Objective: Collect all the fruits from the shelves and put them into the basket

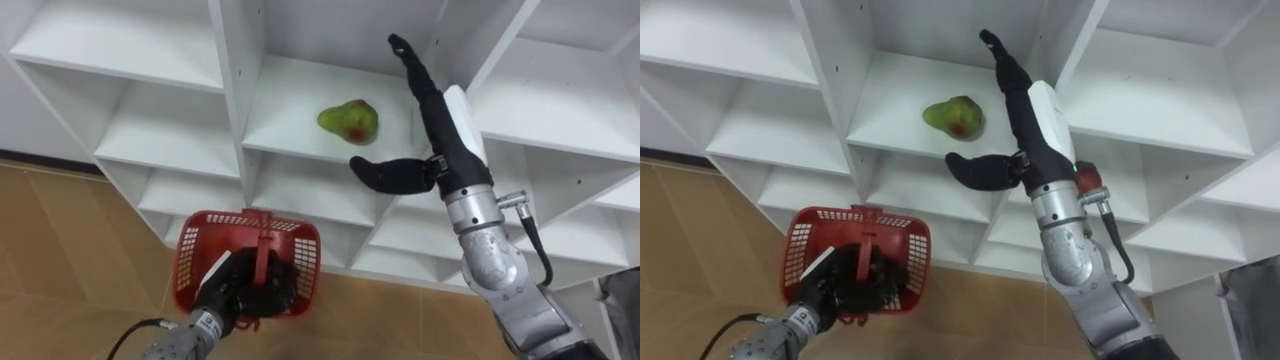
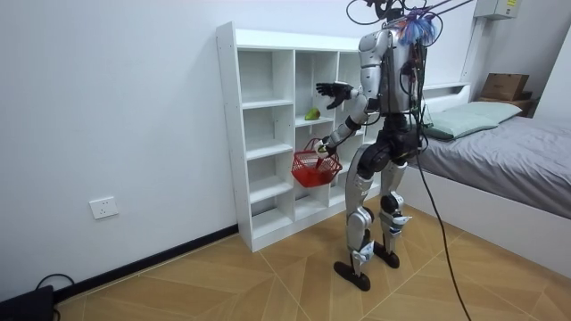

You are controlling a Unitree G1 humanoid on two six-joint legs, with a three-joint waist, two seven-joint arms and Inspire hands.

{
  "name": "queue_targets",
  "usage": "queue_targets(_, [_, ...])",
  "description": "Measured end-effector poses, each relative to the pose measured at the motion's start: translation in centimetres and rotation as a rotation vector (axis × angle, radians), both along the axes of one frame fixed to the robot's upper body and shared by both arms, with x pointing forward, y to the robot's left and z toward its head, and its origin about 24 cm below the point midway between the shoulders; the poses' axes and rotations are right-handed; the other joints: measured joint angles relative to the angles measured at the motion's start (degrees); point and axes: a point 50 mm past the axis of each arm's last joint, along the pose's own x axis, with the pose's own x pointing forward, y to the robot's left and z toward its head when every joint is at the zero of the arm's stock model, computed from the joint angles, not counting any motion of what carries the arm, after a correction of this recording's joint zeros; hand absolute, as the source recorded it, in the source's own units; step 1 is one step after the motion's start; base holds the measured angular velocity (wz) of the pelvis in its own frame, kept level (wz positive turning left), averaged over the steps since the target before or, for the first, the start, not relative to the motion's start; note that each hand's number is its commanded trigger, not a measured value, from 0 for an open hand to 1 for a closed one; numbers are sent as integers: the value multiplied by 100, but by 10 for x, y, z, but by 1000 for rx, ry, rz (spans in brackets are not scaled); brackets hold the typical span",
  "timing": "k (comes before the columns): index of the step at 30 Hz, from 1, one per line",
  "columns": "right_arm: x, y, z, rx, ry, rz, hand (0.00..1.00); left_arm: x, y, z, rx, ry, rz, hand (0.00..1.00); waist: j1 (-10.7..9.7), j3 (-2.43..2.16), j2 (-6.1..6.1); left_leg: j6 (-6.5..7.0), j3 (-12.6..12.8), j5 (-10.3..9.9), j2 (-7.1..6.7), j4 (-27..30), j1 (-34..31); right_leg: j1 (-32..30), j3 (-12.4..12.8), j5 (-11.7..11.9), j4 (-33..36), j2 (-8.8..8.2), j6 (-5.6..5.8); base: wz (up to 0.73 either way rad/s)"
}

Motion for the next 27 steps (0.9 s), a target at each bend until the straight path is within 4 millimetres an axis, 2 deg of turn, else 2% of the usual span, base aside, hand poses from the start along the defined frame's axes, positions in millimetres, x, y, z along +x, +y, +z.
queue_targets(27, [1, 6, -1, -7, 0, 0, 0, 2, -9, -1, -6, 6, -34, 100, -12, -10, 35, -8, 5, 16, 5, 4, -60, -85, -7, 0, 36, -1, -13, 0])
